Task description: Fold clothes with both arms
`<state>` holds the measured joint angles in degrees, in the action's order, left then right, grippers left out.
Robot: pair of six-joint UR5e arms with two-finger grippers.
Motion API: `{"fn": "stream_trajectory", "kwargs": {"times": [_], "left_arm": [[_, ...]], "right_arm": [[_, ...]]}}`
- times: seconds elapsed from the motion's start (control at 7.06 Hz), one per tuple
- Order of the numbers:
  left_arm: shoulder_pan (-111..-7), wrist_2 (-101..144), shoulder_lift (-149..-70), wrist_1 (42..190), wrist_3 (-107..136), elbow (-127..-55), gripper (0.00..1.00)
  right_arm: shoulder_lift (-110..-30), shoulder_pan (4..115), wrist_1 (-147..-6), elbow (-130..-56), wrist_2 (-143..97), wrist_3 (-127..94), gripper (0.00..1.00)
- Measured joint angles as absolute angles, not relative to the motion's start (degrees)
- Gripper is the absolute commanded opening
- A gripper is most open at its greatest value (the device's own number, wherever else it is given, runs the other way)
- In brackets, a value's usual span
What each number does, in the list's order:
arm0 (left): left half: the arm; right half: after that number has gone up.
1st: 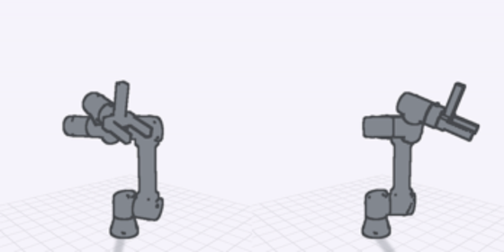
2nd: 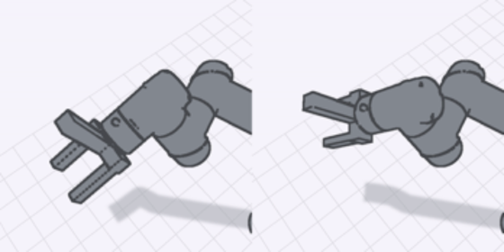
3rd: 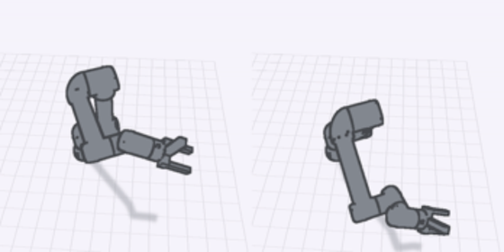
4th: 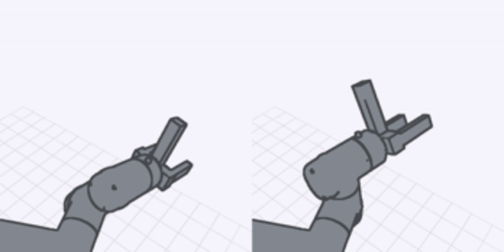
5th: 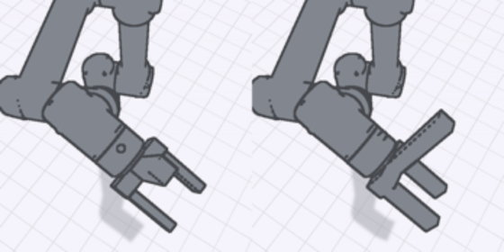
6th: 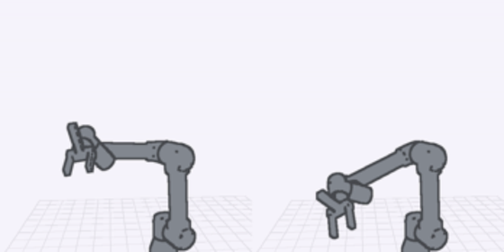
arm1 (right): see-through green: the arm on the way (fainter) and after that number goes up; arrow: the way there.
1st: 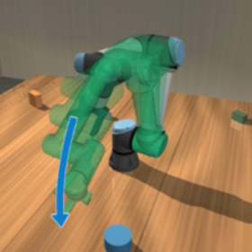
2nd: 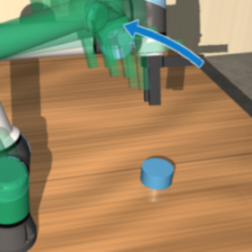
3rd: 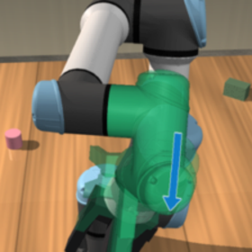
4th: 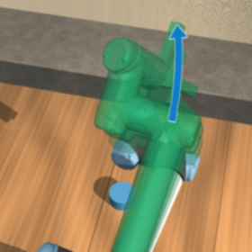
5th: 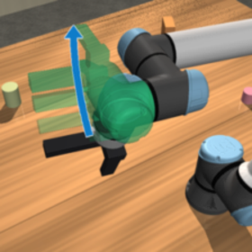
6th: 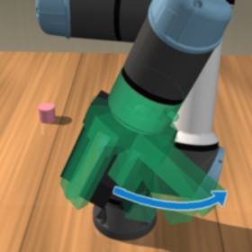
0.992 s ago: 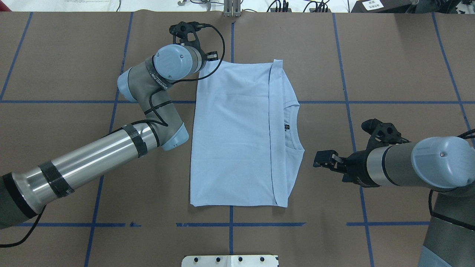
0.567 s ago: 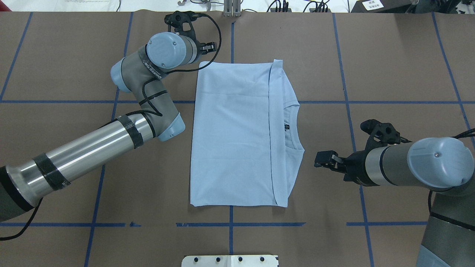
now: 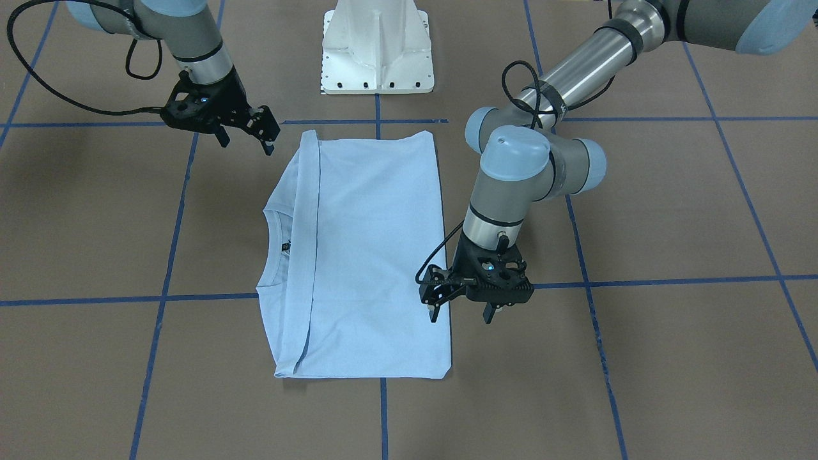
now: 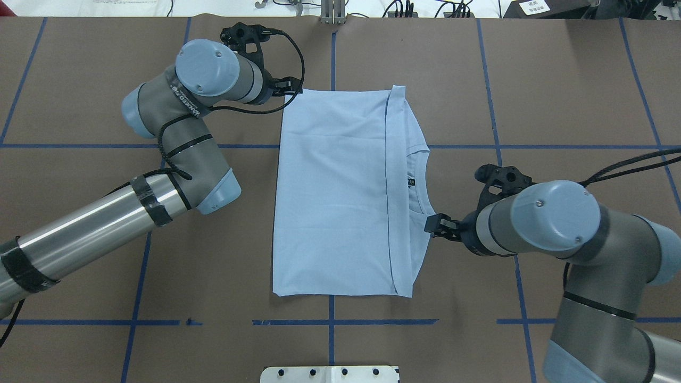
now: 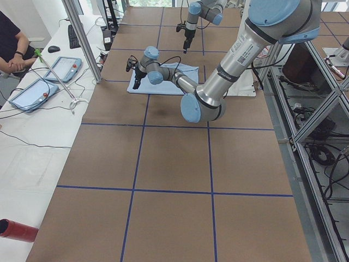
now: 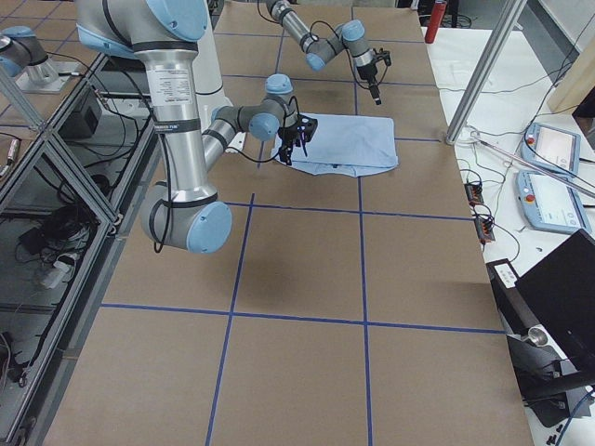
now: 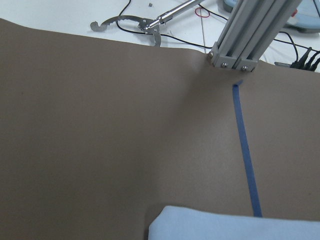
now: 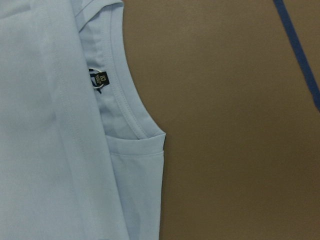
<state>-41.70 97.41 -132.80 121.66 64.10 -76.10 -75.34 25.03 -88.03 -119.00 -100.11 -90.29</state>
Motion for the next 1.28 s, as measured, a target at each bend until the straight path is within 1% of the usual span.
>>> {"fn": "stream_trajectory", "kwargs": {"times": [0.14, 0.28, 0.43, 0.57, 0.71, 1.28], "left_arm": [[-41.64, 98.10, -129.57, 117.63, 61.61, -82.81, 1.00], [-41.45, 98.89, -127.09, 113.60, 60.09, -89.00, 1.00], [-41.24, 100.34, -125.73, 110.47, 59.53, -93.37, 1.00], [-41.12, 101.53, -125.16, 109.04, 59.43, -95.46, 1.00], [-41.05, 102.10, -124.92, 108.55, 59.39, -96.07, 1.00], [-40.32, 102.48, -124.81, 108.81, 59.57, -95.89, 1.00]], "right_arm": [[-70.52, 23.12, -92.35, -116.61, -98.18, -89.74, 1.00], [-67.38, 21.21, -94.12, -114.19, -96.49, -88.49, 1.00], [-65.91, 19.72, -94.88, -112.70, -95.72, -86.88, 1.00], [-65.29, 18.56, -95.41, -111.68, -95.47, -85.76, 1.00], [-64.90, 17.47, -96.10, -110.87, -95.50, -84.95, 1.00], [-64.53, 15.78, -97.46, -108.54, -96.00, -81.52, 1.00]]}}
